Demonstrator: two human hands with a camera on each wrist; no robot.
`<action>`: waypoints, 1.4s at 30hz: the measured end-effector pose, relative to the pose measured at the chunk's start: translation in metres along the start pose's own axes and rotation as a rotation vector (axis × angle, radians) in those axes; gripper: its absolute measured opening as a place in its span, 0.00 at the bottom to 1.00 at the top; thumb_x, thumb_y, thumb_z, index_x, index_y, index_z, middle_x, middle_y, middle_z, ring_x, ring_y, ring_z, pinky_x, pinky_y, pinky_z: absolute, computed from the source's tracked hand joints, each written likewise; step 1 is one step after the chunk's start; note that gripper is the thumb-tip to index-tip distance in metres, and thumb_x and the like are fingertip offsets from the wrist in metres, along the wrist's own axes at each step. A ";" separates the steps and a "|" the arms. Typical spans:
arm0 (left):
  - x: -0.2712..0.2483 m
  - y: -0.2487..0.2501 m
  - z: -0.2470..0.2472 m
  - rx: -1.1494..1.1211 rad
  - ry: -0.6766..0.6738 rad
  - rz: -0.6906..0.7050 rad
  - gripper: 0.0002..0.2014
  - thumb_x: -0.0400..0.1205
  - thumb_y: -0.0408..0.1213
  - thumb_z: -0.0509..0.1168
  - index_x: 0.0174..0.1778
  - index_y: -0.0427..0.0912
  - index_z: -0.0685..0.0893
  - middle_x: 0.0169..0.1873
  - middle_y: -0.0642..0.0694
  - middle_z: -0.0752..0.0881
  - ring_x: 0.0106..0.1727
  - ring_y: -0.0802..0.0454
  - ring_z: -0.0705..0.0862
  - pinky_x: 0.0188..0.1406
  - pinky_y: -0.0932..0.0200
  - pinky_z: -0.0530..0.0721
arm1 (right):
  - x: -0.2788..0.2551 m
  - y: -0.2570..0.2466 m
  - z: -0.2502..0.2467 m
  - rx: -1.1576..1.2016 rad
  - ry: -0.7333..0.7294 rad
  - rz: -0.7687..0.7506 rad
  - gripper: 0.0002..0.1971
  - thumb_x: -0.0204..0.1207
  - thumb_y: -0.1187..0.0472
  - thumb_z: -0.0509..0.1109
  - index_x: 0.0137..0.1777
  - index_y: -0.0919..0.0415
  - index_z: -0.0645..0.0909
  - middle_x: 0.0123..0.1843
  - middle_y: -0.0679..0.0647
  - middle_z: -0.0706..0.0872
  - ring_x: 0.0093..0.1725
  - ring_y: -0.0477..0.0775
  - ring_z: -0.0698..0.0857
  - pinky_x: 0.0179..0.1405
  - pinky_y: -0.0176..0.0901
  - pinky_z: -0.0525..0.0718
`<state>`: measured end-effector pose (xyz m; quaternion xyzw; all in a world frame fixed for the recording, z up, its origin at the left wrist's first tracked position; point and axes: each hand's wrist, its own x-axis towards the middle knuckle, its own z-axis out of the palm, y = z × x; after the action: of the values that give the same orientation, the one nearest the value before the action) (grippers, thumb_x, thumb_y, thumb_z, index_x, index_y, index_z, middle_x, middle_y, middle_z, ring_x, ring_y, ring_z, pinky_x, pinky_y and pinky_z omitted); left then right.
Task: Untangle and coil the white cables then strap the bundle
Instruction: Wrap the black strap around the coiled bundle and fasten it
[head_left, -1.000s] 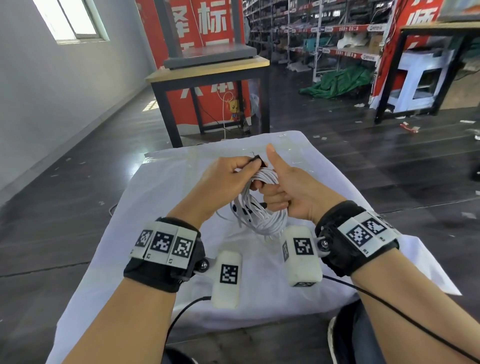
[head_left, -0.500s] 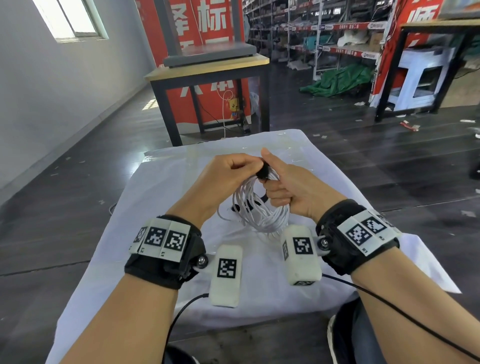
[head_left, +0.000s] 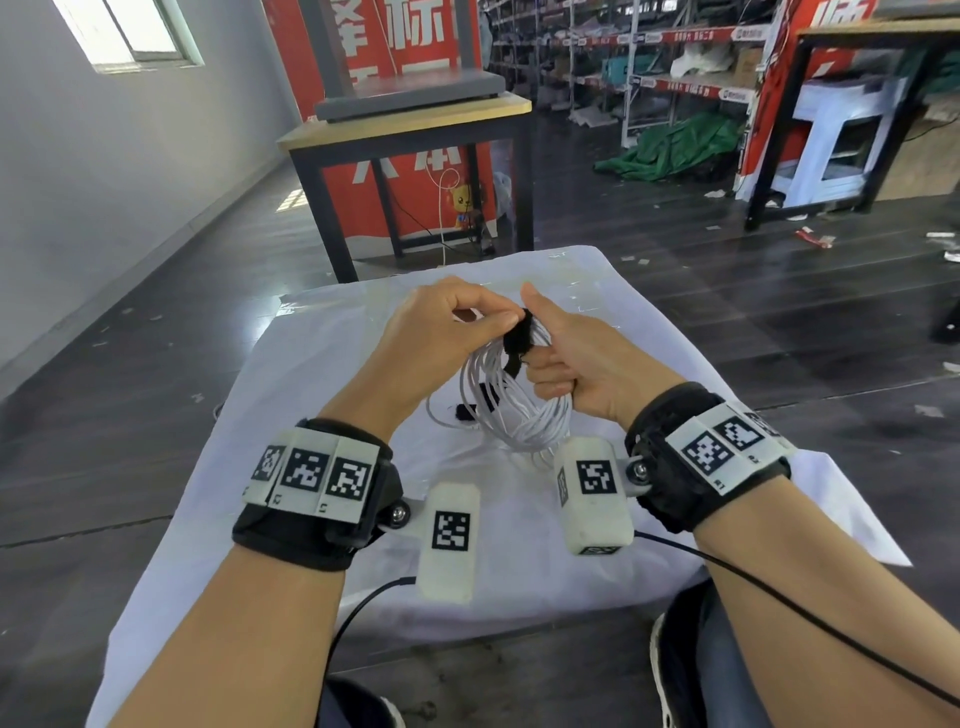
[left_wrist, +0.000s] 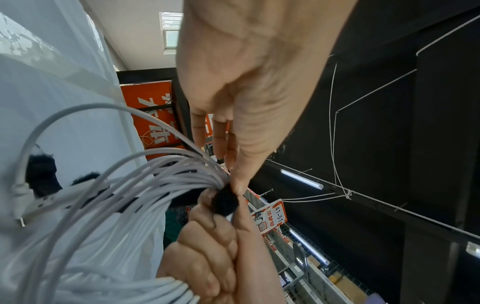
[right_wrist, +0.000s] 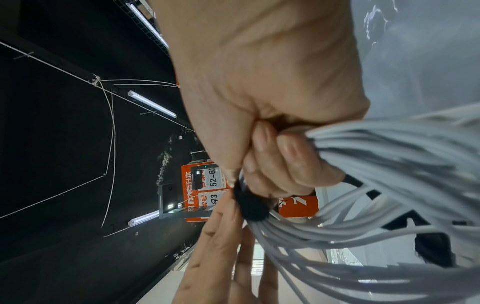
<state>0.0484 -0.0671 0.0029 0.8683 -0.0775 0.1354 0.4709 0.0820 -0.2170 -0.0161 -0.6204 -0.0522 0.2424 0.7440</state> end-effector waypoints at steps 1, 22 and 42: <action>0.000 -0.001 0.000 0.031 -0.011 0.010 0.04 0.79 0.42 0.71 0.45 0.57 0.89 0.49 0.57 0.86 0.51 0.62 0.82 0.53 0.70 0.78 | 0.000 0.000 0.000 -0.011 -0.009 0.000 0.24 0.82 0.41 0.59 0.32 0.56 0.65 0.17 0.46 0.59 0.16 0.44 0.56 0.14 0.33 0.55; -0.001 -0.007 0.004 0.234 -0.095 0.088 0.10 0.78 0.44 0.72 0.52 0.46 0.87 0.31 0.62 0.83 0.31 0.70 0.78 0.33 0.77 0.72 | 0.005 0.006 0.002 -0.189 0.011 -0.092 0.19 0.79 0.40 0.65 0.54 0.57 0.71 0.21 0.45 0.59 0.21 0.45 0.56 0.16 0.34 0.56; -0.003 -0.013 -0.008 -0.365 -0.293 -0.241 0.14 0.79 0.31 0.70 0.59 0.47 0.83 0.45 0.43 0.88 0.46 0.53 0.83 0.57 0.56 0.80 | 0.003 0.005 -0.003 -0.122 -0.149 -0.097 0.14 0.82 0.50 0.65 0.37 0.56 0.75 0.20 0.45 0.61 0.19 0.43 0.58 0.19 0.33 0.56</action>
<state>0.0483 -0.0535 -0.0044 0.7822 -0.0640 -0.0650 0.6163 0.0839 -0.2177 -0.0223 -0.6415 -0.1519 0.2482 0.7098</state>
